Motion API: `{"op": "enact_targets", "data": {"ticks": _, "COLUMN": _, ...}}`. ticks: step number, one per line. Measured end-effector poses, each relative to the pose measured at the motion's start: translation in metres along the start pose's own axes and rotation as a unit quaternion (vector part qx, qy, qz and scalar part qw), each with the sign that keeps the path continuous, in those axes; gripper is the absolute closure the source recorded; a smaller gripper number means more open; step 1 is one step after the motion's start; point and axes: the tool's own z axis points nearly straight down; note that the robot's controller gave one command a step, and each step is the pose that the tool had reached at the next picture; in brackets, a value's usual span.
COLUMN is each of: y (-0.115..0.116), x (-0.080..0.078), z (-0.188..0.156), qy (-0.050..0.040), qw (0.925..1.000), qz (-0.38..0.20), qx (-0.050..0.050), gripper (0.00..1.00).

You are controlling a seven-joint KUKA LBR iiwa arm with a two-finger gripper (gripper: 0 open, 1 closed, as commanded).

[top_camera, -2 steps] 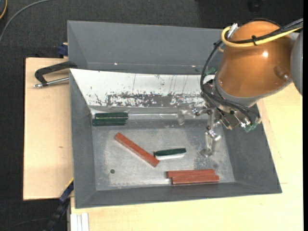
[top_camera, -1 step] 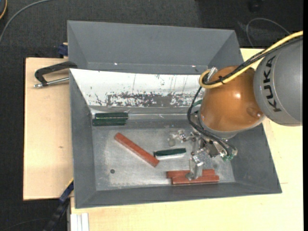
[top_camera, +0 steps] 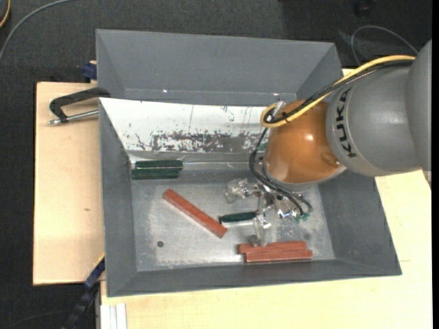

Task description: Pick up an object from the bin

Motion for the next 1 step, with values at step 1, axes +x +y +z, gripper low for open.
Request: {"op": "enact_targets", "data": {"ticks": 1, "y": 0.0001, "x": 0.0003, "z": -0.0041, "qy": -0.0009, "qw": 1.0000, "qz": 0.000, "qx": 0.000, "gripper": 1.00}}
